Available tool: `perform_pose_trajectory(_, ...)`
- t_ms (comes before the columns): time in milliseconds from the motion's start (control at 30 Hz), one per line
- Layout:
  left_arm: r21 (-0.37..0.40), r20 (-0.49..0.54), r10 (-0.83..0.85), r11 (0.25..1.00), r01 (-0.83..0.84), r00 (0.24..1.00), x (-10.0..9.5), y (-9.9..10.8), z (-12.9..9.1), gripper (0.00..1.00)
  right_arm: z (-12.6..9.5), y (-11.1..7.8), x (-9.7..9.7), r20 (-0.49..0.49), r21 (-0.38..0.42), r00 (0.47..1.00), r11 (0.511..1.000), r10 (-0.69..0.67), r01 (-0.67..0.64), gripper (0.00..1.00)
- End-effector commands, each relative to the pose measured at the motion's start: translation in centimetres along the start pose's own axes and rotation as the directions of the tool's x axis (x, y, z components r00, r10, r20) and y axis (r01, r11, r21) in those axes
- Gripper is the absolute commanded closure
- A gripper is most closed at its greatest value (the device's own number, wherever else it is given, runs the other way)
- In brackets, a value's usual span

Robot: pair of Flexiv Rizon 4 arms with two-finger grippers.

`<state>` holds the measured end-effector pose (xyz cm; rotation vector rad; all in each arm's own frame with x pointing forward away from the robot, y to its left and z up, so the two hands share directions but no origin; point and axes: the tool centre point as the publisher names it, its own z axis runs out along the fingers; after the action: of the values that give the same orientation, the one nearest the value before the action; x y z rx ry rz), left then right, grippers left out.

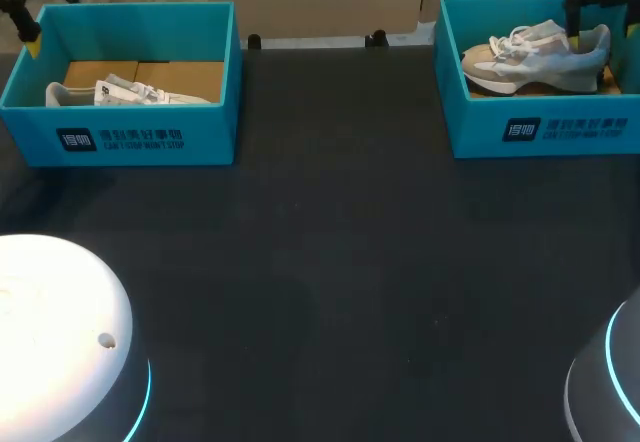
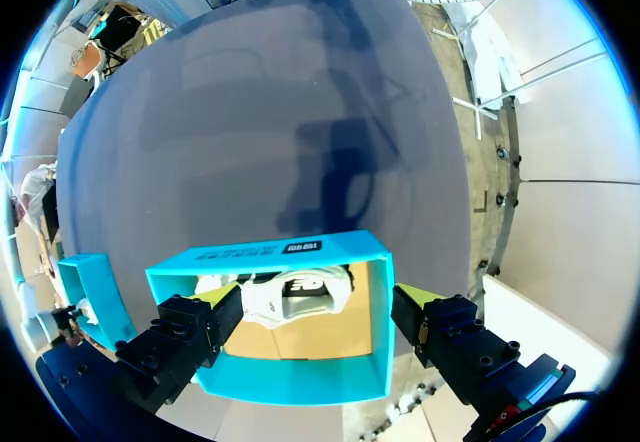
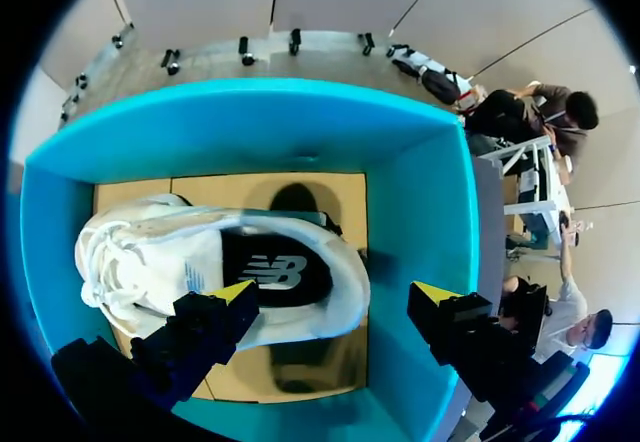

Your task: Take the shoe out of the shoebox, open the shoe tongue, remove and reinsert the insole, then place the shoe into the shoebox

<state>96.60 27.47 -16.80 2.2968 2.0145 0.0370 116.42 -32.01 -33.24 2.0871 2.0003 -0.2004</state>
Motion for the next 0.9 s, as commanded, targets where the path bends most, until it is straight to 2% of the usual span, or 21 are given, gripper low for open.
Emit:
perform_pose_trajectory(33, 0.000, -0.002, 0.001, 1.000, -0.001, 1.000, 0.0, 0.0, 0.0, 0.00, 1.4, 1.2, -0.2, -0.015, 0.035, 1.000, 0.999, 0.001, 0.000, 0.19)
perform_pose_trajectory(233, 0.000, -0.002, 0.001, 1.000, -0.001, 1.000, 0.0, 0.0, 0.0, 0.00, 2.4, 1.2, 0.1, -0.024, 0.054, 1.000, 0.999, 0.002, 0.000, 0.29)
perform_pose_trajectory(333, 0.000, -0.002, 0.001, 1.000, -0.001, 1.000, 0.0, 0.0, 0.0, 0.00, 2.7, 1.2, 0.1, -0.024, 0.062, 1.000, 0.998, 0.001, 0.000, 0.23)
perform_pose_trajectory(367, 0.000, -0.002, 0.001, 1.000, -0.001, 1.000, 0.0, 0.0, 0.0, 0.00, 2.9, 1.3, 0.1, -0.024, 0.065, 1.000, 0.998, 0.001, 0.001, 0.16)
perform_pose_trajectory(467, 0.000, -0.002, 0.001, 1.000, -0.001, 1.000, 0.0, 0.0, 0.0, 0.00, 3.2, 1.2, 0.0, -0.022, 0.077, 1.000, 0.997, 0.006, -0.004, 0.10)
perform_pose_trajectory(500, 0.000, -0.002, 0.001, 1.000, -0.001, 1.000, 0.0, 0.0, 0.0, 0.00, 3.3, 1.2, 0.0, -0.022, 0.078, 1.000, 0.997, 0.007, -0.005, 0.05)
perform_pose_trajectory(700, 0.000, -0.002, 0.001, 1.000, -0.001, 1.000, 0.0, 0.0, 0.0, 0.00, 3.9, 1.1, 0.0, -0.028, 0.092, 1.000, 0.996, 0.012, -0.010, 0.13)
perform_pose_trajectory(900, 0.000, -0.002, 0.001, 1.000, -0.001, 1.000, 0.0, 0.0, 0.0, 0.00, 4.4, 0.9, 0.5, -0.040, 0.106, 0.999, 0.994, 0.016, -0.012, 0.16)
